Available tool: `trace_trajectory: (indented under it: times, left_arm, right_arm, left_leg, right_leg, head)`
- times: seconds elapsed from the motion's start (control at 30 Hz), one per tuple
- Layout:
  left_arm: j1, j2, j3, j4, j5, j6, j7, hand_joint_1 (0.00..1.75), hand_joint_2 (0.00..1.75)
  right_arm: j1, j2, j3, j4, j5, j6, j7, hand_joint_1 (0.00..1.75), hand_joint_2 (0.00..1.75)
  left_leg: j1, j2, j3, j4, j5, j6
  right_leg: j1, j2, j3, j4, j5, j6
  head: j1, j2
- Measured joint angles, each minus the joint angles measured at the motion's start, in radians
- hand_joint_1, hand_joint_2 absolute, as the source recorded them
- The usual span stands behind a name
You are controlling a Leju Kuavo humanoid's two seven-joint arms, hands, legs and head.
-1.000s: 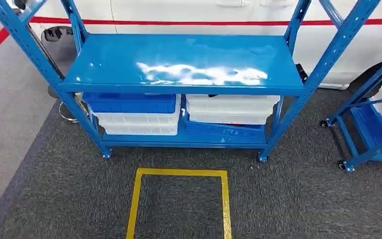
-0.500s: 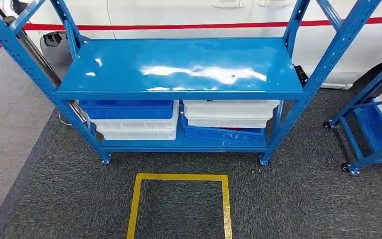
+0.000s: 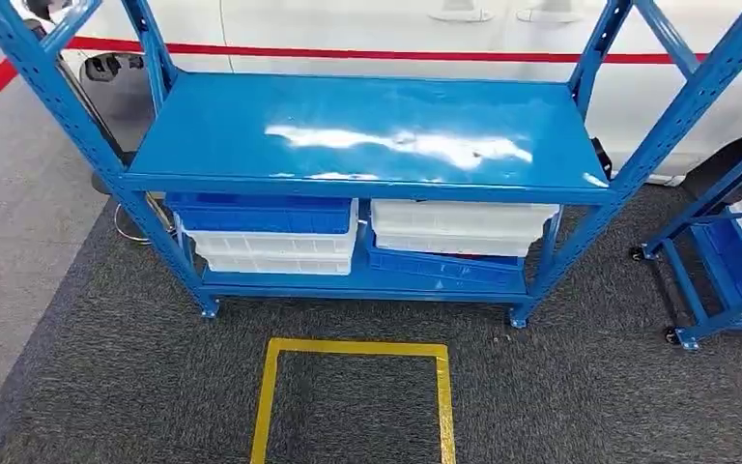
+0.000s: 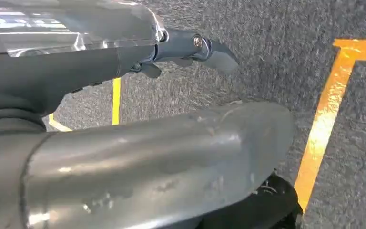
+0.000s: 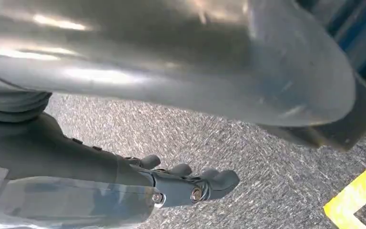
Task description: Take the parts from the cabinet and place them on the table.
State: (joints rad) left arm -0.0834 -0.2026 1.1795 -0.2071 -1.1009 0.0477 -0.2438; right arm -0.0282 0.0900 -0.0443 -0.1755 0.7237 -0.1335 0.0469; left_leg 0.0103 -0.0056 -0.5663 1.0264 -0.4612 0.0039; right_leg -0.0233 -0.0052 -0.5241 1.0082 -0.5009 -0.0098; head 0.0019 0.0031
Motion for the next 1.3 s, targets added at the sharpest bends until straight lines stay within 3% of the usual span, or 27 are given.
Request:
trace_trajectory:
  times: [0.03, 0.1, 0.2, 0.3, 0.33, 0.37, 0.47, 0.5, 0.53, 0.57, 0.63, 0.67, 0.7, 0.8, 0.83, 0.87, 0.9, 0.97, 1.0, 1.03, 1.07, 1.17, 1.2, 1.23, 1.3]
  left_arm:
    - [0.0, 0.0, 0.0, 0.0, 0.0, -0.001, 0.0, 0.0, 0.0]
    - [-0.001, 0.0, 0.0, 0.0, -0.003, -0.003, 0.0, 0.0, 0.0]
    - [-0.001, 0.0, 0.0, 0.0, -0.003, -0.005, 0.0, 0.0, 0.0]
    - [-0.001, 0.001, 0.0, 0.0, -0.011, -0.005, 0.0, 0.0, 0.0]
    - [-0.002, 0.001, 0.0, 0.0, -0.012, -0.005, 0.0, 0.0, 0.0]
    - [-0.001, 0.001, -0.001, 0.0, -0.013, -0.005, 0.0, 0.0, 0.0]
    - [-0.002, 0.001, -0.001, 0.0, -0.016, -0.005, 0.0, 0.0, 0.0]
    - [-0.001, 0.001, -0.001, 0.0, -0.017, -0.005, 0.0, 0.0, 0.0]
    - [0.0, 0.001, -0.001, 0.0, -0.017, -0.005, 0.001, 0.0, 0.0]
    - [0.001, 0.001, -0.001, 0.0, -0.018, -0.005, 0.002, 0.0, 0.0]
    - [0.001, 0.0, -0.002, 0.0, -0.018, -0.005, 0.002, 0.0, 0.0]
    - [0.001, 0.0, -0.002, 0.0, -0.019, -0.005, 0.002, 0.0, 0.0]
    - [0.0, -0.001, -0.002, 0.0, -0.02, -0.005, 0.002, 0.0, 0.0]
    - [0.0, -0.002, -0.003, 0.0, -0.02, -0.006, 0.003, 0.0, 0.0]
    - [-0.003, -0.001, -0.003, 0.0, -0.019, -0.007, 0.003, 0.0, 0.0]
    - [-0.003, -0.001, -0.003, 0.0, -0.019, -0.007, 0.002, 0.0, 0.0]
    - [-0.003, -0.001, -0.003, 0.0, -0.019, -0.007, 0.002, 0.0, 0.0]
    - [-0.002, -0.001, -0.003, 0.0, -0.019, -0.007, 0.002, 0.0, 0.0]
    - [0.0, -0.001, -0.003, 0.0, -0.019, -0.007, 0.002, 0.0, 0.0]
    - [0.002, -0.002, -0.003, 0.0, -0.018, -0.007, 0.003, 0.0, 0.0]
    - [0.005, -0.002, -0.003, 0.0, -0.018, -0.006, 0.003, 0.0, 0.0]
    - [0.008, -0.002, -0.003, 0.0, -0.018, -0.006, 0.003, 0.0, 0.0]
    - [0.01, -0.001, -0.004, 0.0, -0.018, -0.006, 0.004, 0.0, 0.0]
    - [0.008, -0.002, -0.004, 0.0, -0.019, -0.006, 0.004, 0.0, 0.0]
    - [0.006, -0.002, -0.004, 0.0, -0.019, -0.005, 0.005, 0.0, 0.0]
  right_arm:
    - [0.0, 0.0, 0.0, 0.0, 0.0, 0.0, 0.0, 0.0, 0.0]
    - [0.0, 0.0, 0.0, 0.0, 0.0, 0.0, 0.0, 0.0, 0.0]
    - [0.0, 0.001, 0.0, 0.0, 0.0, 0.0, 0.0, 0.0, 0.0]
    - [-0.001, 0.002, 0.0, 0.0, 0.0, 0.002, 0.002, 0.0, 0.0]
    - [-0.003, 0.003, 0.0, 0.0, 0.0, 0.004, 0.002, 0.0, 0.0]
    - [-0.003, 0.002, 0.0, 0.0, 0.0, 0.006, 0.003, 0.0, 0.0]
    - [-0.001, 0.002, 0.0, 0.0, 0.0, 0.013, 0.003, 0.0, 0.0]
    - [0.001, 0.002, -0.001, 0.0, 0.0, 0.014, -0.001, 0.0, 0.0]
    - [0.001, 0.002, -0.001, 0.0, 0.0, 0.014, -0.003, 0.0, 0.0]
    - [0.0, 0.002, -0.001, 0.0, 0.0, 0.013, -0.002, 0.0, 0.0]
    - [0.0, 0.002, -0.001, 0.0, 0.0, 0.013, 0.001, 0.0, 0.0]
    - [0.0, 0.002, -0.001, 0.0, 0.0, 0.013, 0.003, 0.0, 0.0]
    - [0.0, 0.002, -0.001, 0.0, 0.0, 0.013, 0.004, 0.0, 0.0]
    - [0.001, 0.002, -0.001, 0.0, 0.0, 0.013, 0.005, 0.0, 0.0]
    - [0.002, 0.002, -0.001, 0.0, 0.0, 0.013, 0.005, 0.0, 0.0]
    - [0.005, 0.003, -0.001, 0.0, 0.0, 0.013, 0.006, 0.0, 0.0]
    - [0.005, 0.003, -0.001, 0.0, 0.0, 0.013, 0.006, 0.0, 0.0]
    - [0.005, 0.003, -0.001, 0.0, 0.0, 0.013, 0.006, 0.0, 0.0]
    - [0.005, 0.003, -0.001, 0.0, 0.0, 0.013, 0.006, 0.0, 0.0]
    - [0.006, 0.003, -0.002, 0.0, 0.0, 0.013, 0.008, 0.0, 0.0]
    - [0.007, 0.003, -0.002, 0.0, 0.0, 0.013, 0.009, 0.0, 0.0]
    - [0.009, 0.003, -0.002, 0.0, 0.0, 0.013, 0.011, 0.0, 0.0]
    - [0.01, 0.003, -0.002, 0.002, 0.0, 0.013, 0.012, 0.0, 0.0]
    - [0.008, 0.003, -0.002, 0.002, 0.001, 0.013, 0.012, 0.0, 0.0]
    - [0.005, 0.003, -0.002, 0.002, 0.002, 0.013, 0.013, 0.0, 0.0]
  left_leg:
    - [-0.005, 0.0, 0.001, 0.002, -0.003, 0.005]
    - [-0.007, 0.0, 0.002, 0.003, -0.005, 0.011]
    - [-0.015, 0.0, 0.002, 0.004, -0.006, 0.02]
    - [-0.019, 0.0, 0.002, 0.001, -0.006, 0.03]
    - [-0.01, 0.0, 0.012, -0.013, 0.0, 0.041]
    - [-0.01, 0.0, 0.018, -0.02, 0.001, 0.045]
    - [-0.015, 0.004, 0.019, -0.021, 0.0, 0.055]
    - [-0.018, 0.004, 0.02, -0.021, -0.002, 0.057]
    - [-0.019, 0.003, 0.023, -0.021, -0.004, 0.056]
    - [-0.02, 0.001, 0.028, -0.02, -0.007, 0.054]
    - [-0.021, -0.002, 0.041, -0.018, -0.016, 0.049]
    - [-0.02, -0.003, 0.039, -0.017, -0.021, 0.045]
    - [-0.029, -0.003, 0.039, -0.009, -0.027, 0.036]
    - [-0.024, -0.003, 0.041, -0.019, -0.035, 0.018]
    - [-0.03, -0.001, 0.047, -0.019, -0.042, 0.011]
    - [-0.024, -0.001, 0.049, 0.0, -0.048, 0.004]
    - [-0.022, 0.0, 0.025, 0.049, -0.071, -0.004]
    - [-0.012, 0.0, -0.066, 0.211, -0.137, -0.016]
    - [-0.009, 0.0, -0.112, 0.283, -0.154, -0.02]
    - [-0.006, 0.001, -0.139, 0.312, -0.143, -0.022]
    - [-0.003, 0.001, -0.141, 0.289, -0.108, -0.024]
    - [0.0, 0.002, -0.065, 0.041, 0.063, -0.014]
    - [-0.009, 0.002, -0.054, 0.044, 0.037, -0.008]
    - [-0.012, 0.003, -0.041, 0.015, 0.027, 0.001]
    - [-0.014, 0.003, -0.037, 0.013, 0.016, 0.017]
  right_leg:
    - [-0.001, 0.0, 0.004, -0.006, 0.003, 0.006]
    - [-0.007, 0.0, 0.006, -0.01, 0.004, 0.029]
    - [-0.013, 0.0, 0.009, -0.015, 0.005, 0.048]
    - [-0.017, 0.0, 0.015, -0.024, 0.007, 0.063]
    - [-0.018, -0.001, 0.017, -0.021, 0.002, 0.068]
    - [-0.017, 0.001, 0.012, 0.004, -0.011, 0.064]
    - [-0.008, 0.002, -0.111, 0.23, -0.116, 0.052]
    - [-0.005, 0.002, -0.146, 0.288, -0.129, 0.049]
    - [-0.001, 0.002, -0.156, 0.299, -0.115, 0.046]
    - [0.002, 0.002, -0.143, 0.264, -0.078, 0.04]
    - [0.008, 0.002, -0.073, 0.112, 0.019, 0.025]
    - [0.012, 0.003, -0.047, 0.042, 0.045, 0.015]
    - [0.017, 0.003, -0.032, 0.015, 0.026, 0.014]
    - [0.02, 0.007, -0.034, 0.011, 0.013, 0.003]
    - [0.011, 0.01, -0.026, 0.003, 0.013, -0.001]
    - [0.008, 0.009, -0.015, -0.004, 0.014, -0.005]
    - [0.006, 0.006, -0.008, -0.004, 0.009, -0.012]
    - [0.007, 0.004, 0.003, -0.004, -0.003, -0.017]
    - [0.007, 0.004, 0.011, -0.004, -0.01, -0.016]
    - [0.006, 0.005, 0.021, -0.004, -0.018, -0.015]
    - [0.006, 0.006, 0.033, -0.004, -0.027, -0.013]
    - [0.005, 0.007, 0.076, -0.004, -0.061, -0.004]
    - [0.009, 0.005, 0.078, -0.006, -0.069, 0.004]
    - [0.008, 0.009, 0.079, -0.005, -0.074, 0.012]
    - [0.009, 0.006, 0.094, -0.009, -0.07, 0.025]
  head:
    - [0.0, 0.0]
    - [-0.001, 0.0]
    - [-0.001, 0.0]
    - [-0.002, 0.0]
    - [0.0, 0.0]
    - [0.002, 0.0]
    - [0.003, 0.0]
    - [0.002, 0.0]
    - [0.003, 0.0]
    - [0.003, 0.0]
    - [0.003, 0.0]
    - [0.003, 0.0]
    - [0.004, 0.0]
    - [0.002, 0.0]
    - [0.001, 0.0]
    - [0.003, 0.0]
    - [-0.011, 0.0]
    - [-0.01, 0.0]
    - [-0.009, 0.0]
    - [-0.011, 0.0]
    - [-0.009, 0.0]
    - [-0.01, 0.0]
    - [-0.008, 0.0]
    - [-0.013, 0.0]
    - [-0.008, 0.0]
